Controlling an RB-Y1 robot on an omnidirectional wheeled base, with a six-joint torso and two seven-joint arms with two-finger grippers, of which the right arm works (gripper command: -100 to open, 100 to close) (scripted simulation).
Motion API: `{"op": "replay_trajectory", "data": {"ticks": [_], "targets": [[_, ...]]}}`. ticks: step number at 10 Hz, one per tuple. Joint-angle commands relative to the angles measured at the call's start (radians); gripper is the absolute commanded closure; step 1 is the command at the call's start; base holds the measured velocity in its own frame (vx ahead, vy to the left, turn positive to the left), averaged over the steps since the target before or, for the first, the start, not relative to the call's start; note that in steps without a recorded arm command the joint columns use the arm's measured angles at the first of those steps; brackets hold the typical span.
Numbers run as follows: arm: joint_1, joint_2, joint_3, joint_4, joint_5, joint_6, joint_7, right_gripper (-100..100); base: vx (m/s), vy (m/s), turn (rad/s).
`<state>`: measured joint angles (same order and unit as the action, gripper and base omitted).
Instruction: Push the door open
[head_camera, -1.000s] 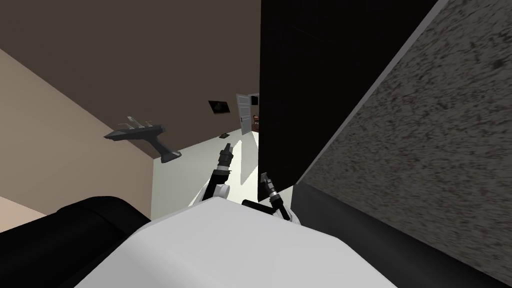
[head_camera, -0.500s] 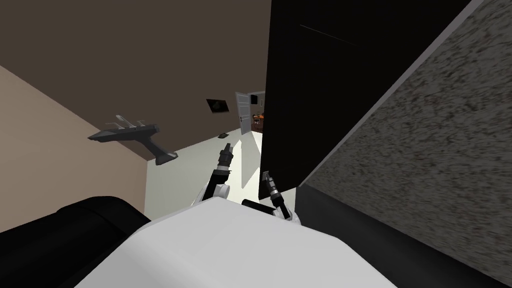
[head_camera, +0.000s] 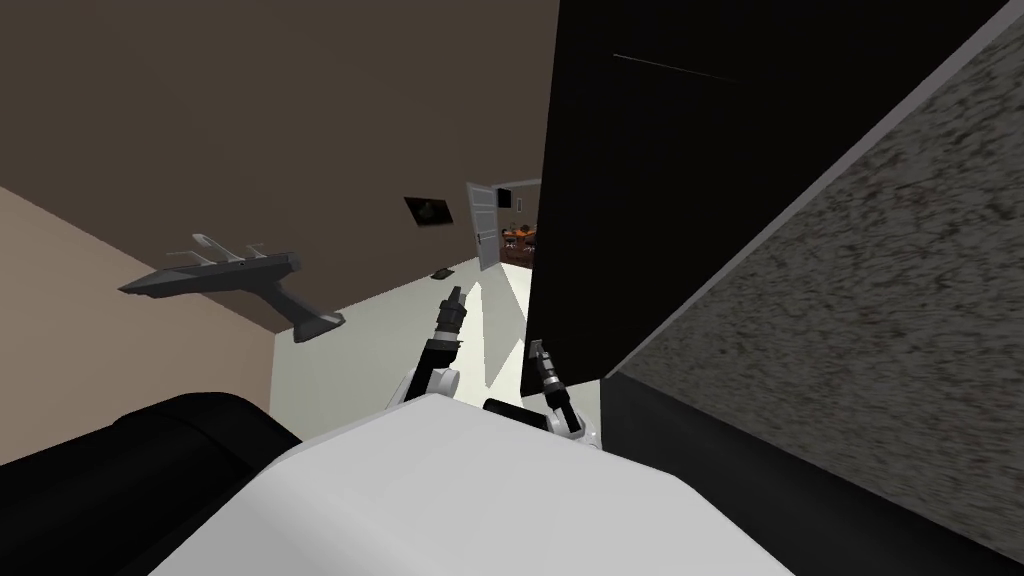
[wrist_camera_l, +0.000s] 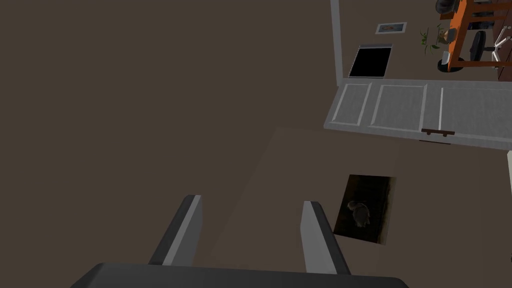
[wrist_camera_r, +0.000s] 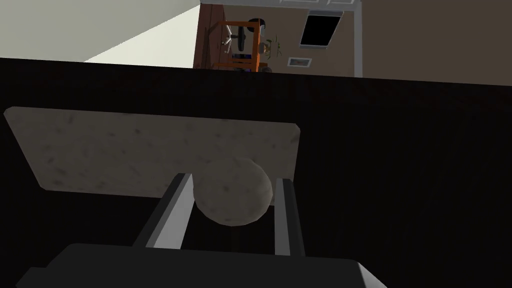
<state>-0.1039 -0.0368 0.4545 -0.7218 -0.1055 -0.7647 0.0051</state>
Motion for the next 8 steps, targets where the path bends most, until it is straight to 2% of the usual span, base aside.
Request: {"op": "replay_trajectory", "data": {"ticks": [1, 2, 4, 8], "targets": [[0.0, 0.0, 0.0, 0.0, 0.0, 0.0, 0.0, 100, 0.07, 0.068, -0.029], [-0.005, -0.008, -0.025, 0.001, -0.008, -0.001, 0.007, 100, 0.113, 0.103, -0.041], [-0.008, -0.013, -0.052, 0.007, -0.017, -0.003, 0.015, 100, 0.162, 0.17, -0.08], [-0.014, -0.007, -0.113, 0.018, -0.036, -0.006, 0.034, 100, 0.201, 0.195, -0.076]]}}
